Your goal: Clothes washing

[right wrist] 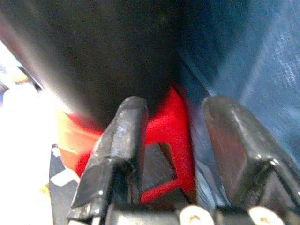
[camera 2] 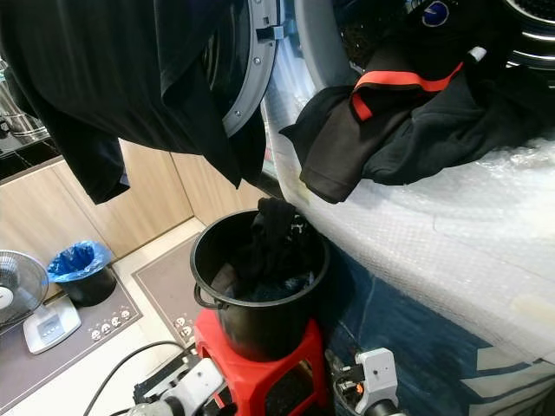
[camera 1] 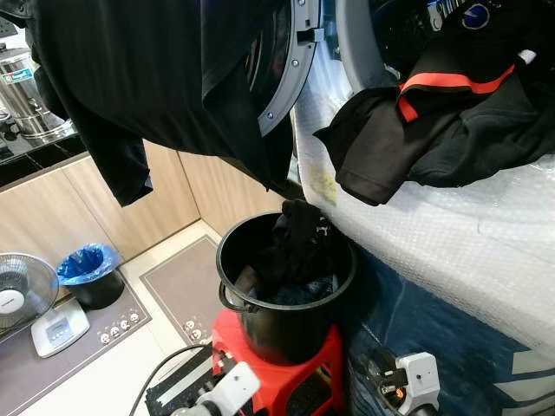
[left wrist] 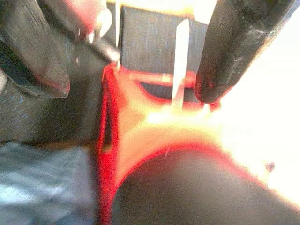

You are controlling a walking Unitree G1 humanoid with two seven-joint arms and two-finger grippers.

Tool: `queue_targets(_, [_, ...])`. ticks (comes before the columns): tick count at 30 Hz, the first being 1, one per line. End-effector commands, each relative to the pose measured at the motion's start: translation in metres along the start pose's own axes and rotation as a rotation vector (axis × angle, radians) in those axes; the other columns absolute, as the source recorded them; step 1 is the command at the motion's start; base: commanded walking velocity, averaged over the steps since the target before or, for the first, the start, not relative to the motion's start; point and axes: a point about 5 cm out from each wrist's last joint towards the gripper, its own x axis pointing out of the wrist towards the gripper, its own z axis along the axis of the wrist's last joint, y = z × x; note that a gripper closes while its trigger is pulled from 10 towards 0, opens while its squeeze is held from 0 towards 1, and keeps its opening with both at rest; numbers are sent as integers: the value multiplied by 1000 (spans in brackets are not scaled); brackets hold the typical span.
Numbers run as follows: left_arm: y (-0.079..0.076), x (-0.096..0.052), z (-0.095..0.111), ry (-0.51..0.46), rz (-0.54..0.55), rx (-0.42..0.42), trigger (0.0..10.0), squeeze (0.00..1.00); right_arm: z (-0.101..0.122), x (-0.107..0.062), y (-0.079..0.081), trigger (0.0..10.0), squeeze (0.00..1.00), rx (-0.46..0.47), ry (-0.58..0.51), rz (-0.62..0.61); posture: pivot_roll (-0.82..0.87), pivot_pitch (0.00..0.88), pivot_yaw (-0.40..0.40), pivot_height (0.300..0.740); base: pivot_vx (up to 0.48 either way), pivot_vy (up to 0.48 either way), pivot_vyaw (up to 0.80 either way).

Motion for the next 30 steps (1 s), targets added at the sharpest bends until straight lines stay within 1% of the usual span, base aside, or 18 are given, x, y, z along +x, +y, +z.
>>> queue_targets(1, [4, -6, -19, 78, 57, -84, 10000, 0, -9, -1, 3, 10000, 0, 10, 53, -17, -64, 39, 115, 740, 0, 0, 0])
queue_targets(3, [5, -11, -31, 138, 104, -141, 10000, 0, -20, -6, 1, 10000, 0, 21, 119, -58, -56, 36, 106, 740, 0, 0, 0])
queue_targets(4, [5, -11, -31, 138, 104, -141, 10000, 0, -20, -6, 1, 10000, 0, 21, 119, -58, -56, 36, 106, 740, 0, 0, 0])
queue_targets(5, [4, -13, -38, 173, 124, -188, 10000, 0, -28, -10, 0, 10000, 0, 33, 162, -88, -53, 34, 102, 740, 0, 0, 0])
queue_targets(9, [2, -17, -47, 213, 156, -234, 10000, 0, -39, -16, -1, 10000, 0, 36, 225, -138, -46, 30, 93, 740, 0, 0, 0])
queue_targets(11, [-1, -19, -53, 235, 166, -274, 10000, 0, -48, -22, -1, 10000, 0, 58, 273, -172, -42, 28, 88, 740, 0, 0, 0])
queue_targets(12, [-1, -19, -53, 235, 166, -274, 10000, 0, -48, -22, -1, 10000, 0, 58, 273, -172, -42, 28, 88, 740, 0, 0, 0])
queue_targets(13, [-2, -20, -56, 251, 180, -319, 10000, 0, -58, -28, -1, 10000, 0, 77, 326, -208, -34, 30, 81, 740, 0, 0, 0])
queue_targets(14, [-2, -20, -56, 256, 187, -339, 10000, 0, -62, -31, -1, 10000, 0, 87, 344, -220, -34, 30, 81, 740, 0, 0, 0])
queue_targets(15, [-4, -21, -60, 281, 200, -349, 10000, 0, -69, -37, 1, 10000, 0, 94, 387, -245, -32, 28, 78, 740, 0, 0, 0])
queue_targets(17, [-4, -21, -60, 287, 202, -348, 10000, 0, -71, -38, 1, 10000, 0, 92, 395, -249, -32, 28, 78, 740, 0, 0, 0])
queue_targets(18, [-6, -22, -62, 299, 201, -353, 10000, 0, -74, -39, 5, 10000, 0, 112, 408, -256, -31, 31, 76, 740, 0, 0, 0])
queue_targets(21, [-8, -22, -63, 305, 194, -360, 10000, 0, -76, -40, 8, 10000, 0, 143, 414, -266, -35, 32, 79, 740, 0, 0, 0])
queue_targets(26, [-10, -23, -65, 306, 199, -417, 10000, 0, -77, -38, 12, 10000, 0, 167, 411, -274, -52, 31, 87, 740, 0, 0, 0])
queue_targets(30, [-11, -24, -67, 319, 206, -453, 10000, 0, -77, -36, 19, 10000, 0, 171, 415, -252, -56, 26, 87, 740, 0, 0, 0])
